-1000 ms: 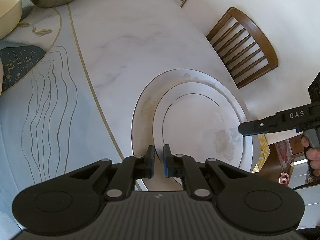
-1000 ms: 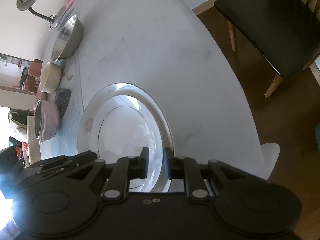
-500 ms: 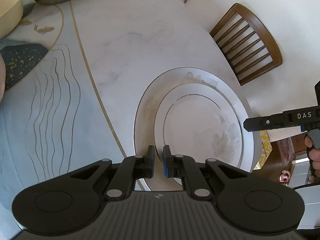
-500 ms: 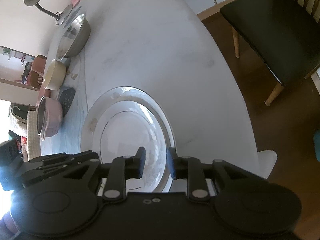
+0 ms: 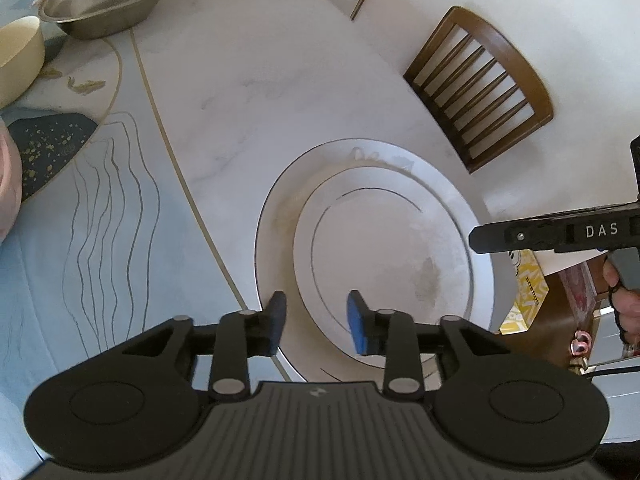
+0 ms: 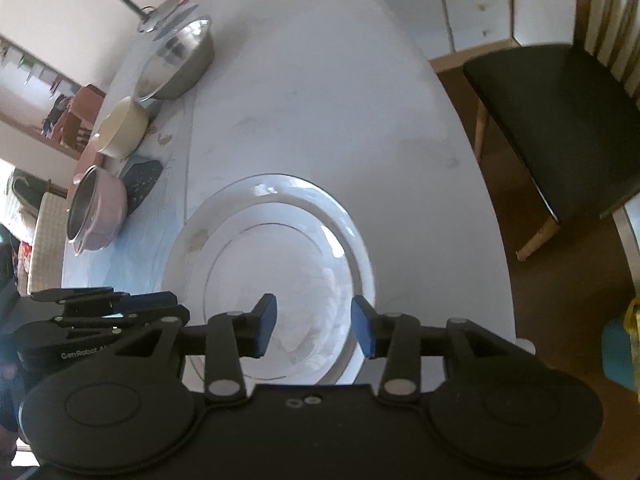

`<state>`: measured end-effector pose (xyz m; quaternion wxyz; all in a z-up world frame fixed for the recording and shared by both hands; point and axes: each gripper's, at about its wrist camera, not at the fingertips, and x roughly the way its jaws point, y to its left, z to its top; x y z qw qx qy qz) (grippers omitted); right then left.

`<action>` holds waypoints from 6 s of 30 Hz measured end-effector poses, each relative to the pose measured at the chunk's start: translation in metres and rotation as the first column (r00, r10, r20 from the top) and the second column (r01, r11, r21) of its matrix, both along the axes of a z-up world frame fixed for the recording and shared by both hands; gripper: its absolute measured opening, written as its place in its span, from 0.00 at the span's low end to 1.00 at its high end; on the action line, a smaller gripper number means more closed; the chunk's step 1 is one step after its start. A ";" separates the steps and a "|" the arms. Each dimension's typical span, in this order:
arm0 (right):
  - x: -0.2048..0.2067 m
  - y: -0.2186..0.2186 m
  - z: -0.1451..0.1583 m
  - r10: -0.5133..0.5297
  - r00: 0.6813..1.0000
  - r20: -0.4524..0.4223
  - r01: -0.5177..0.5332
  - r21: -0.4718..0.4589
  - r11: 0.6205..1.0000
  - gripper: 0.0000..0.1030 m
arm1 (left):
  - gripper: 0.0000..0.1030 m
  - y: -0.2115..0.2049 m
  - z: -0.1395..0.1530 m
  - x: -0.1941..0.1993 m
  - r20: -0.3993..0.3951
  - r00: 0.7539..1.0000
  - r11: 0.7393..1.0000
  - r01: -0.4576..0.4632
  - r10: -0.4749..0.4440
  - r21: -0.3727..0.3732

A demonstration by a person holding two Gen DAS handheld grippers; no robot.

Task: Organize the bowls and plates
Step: 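Lift both tools away from the stacked plates, then move both tools down to the rim of the pink bear-shaped plate, then close both tools on the pink plate rim, then carry the pink plate with both tools and lower it onto the white plates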

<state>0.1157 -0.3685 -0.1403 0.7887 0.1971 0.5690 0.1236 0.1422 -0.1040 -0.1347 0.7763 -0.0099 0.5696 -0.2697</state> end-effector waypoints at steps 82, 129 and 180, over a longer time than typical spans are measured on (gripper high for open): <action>0.306 0.494 0.022 0.587 0.791 0.173 -0.490 -0.396 0.777 0.79 | 0.99 0.379 0.017 0.233 0.417 0.555 0.489 -0.832 0.720 0.264; 0.287 0.464 0.071 0.521 0.810 0.270 -0.449 -0.287 0.847 0.09 | 0.15 0.369 0.075 0.196 0.356 0.494 0.479 -0.867 0.793 0.137; 0.038 0.056 0.069 0.071 0.981 0.178 -0.022 -0.261 0.965 0.07 | 0.15 -0.009 0.067 -0.017 0.185 0.924 0.928 -0.359 0.336 0.105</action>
